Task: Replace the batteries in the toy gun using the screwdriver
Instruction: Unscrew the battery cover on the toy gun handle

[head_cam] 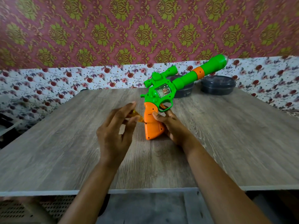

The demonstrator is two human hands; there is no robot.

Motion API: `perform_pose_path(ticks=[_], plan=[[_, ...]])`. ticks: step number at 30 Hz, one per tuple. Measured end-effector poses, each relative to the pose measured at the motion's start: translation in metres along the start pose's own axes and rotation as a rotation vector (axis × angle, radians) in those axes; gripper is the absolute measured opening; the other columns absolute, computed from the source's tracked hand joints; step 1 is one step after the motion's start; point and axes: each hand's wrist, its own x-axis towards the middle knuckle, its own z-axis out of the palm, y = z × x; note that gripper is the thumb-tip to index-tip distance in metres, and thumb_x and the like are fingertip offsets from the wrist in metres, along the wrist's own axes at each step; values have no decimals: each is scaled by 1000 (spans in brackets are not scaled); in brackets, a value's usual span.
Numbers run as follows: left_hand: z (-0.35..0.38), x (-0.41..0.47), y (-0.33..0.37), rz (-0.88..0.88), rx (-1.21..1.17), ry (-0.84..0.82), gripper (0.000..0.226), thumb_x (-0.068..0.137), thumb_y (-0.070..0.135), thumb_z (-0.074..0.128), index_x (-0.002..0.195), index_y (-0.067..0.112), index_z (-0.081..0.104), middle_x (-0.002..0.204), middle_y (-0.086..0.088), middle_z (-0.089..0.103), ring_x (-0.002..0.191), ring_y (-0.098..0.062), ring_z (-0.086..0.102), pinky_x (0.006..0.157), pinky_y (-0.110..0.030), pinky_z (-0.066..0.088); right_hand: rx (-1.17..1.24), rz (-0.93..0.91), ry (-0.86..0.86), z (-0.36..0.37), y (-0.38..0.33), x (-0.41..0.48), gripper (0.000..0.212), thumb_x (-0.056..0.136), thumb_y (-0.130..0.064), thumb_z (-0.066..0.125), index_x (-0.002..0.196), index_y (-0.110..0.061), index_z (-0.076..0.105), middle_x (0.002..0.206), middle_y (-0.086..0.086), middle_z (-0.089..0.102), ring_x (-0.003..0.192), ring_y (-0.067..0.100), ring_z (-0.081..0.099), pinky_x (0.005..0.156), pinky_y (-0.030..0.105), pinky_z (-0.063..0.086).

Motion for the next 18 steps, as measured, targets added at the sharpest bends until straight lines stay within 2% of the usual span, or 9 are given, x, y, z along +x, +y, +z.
perform_pose_path(ticks=[3, 5, 9, 12, 15, 17, 18], plan=[[0, 0, -2, -34, -39, 82, 23, 84, 25, 67, 97, 11, 55, 89, -4, 53, 72, -5, 52, 65, -10, 44, -11, -3, -2, 0, -1, -1, 40, 90, -14, 56, 125, -29, 44, 117, -5, 59, 103, 12, 59, 78, 31, 52], [1, 0, -3, -67, -61, 105, 25, 82, 26, 69, 93, 10, 52, 93, -5, 51, 73, -4, 52, 65, -10, 45, -17, -4, -3, -1, -1, -1, 39, 90, -14, 55, 124, -30, 45, 114, -8, 60, 102, 11, 59, 77, 30, 52], [2, 0, 3, -98, -81, 69, 26, 87, 25, 62, 105, 13, 49, 96, 0, 61, 86, 7, 58, 71, -6, 46, -20, 1, -4, 0, -1, -1, 39, 90, -14, 56, 124, -30, 44, 117, -5, 59, 102, 12, 60, 76, 30, 53], [0, 1, 2, -90, -59, 63, 21, 89, 20, 59, 109, 15, 54, 99, -1, 63, 88, 0, 60, 73, -8, 49, -3, 9, 7, 0, -1, -1, 41, 90, -13, 56, 126, -28, 44, 120, -2, 59, 102, 14, 61, 77, 30, 54], [0, 3, 2, -34, -25, 30, 29, 95, 22, 50, 122, 13, 51, 109, 1, 60, 90, 0, 58, 74, -11, 49, -14, 10, 9, 0, 0, 0, 47, 90, -15, 56, 132, -27, 42, 129, 1, 57, 110, 19, 59, 83, 35, 53], [1, 2, 2, 20, -8, -7, 31, 97, 18, 42, 126, 9, 49, 115, 0, 58, 87, -5, 61, 69, -17, 50, -24, 7, 5, 0, 0, 0, 48, 90, -16, 56, 134, -27, 41, 130, 1, 56, 111, 18, 58, 84, 35, 52], [1, 1, 2, 31, -11, -18, 31, 97, 14, 41, 127, 8, 48, 115, -1, 59, 79, -9, 64, 64, -21, 51, -27, 7, 1, 1, 0, 0, 48, 90, -16, 56, 134, -27, 41, 130, 0, 56, 110, 18, 59, 83, 35, 52]])
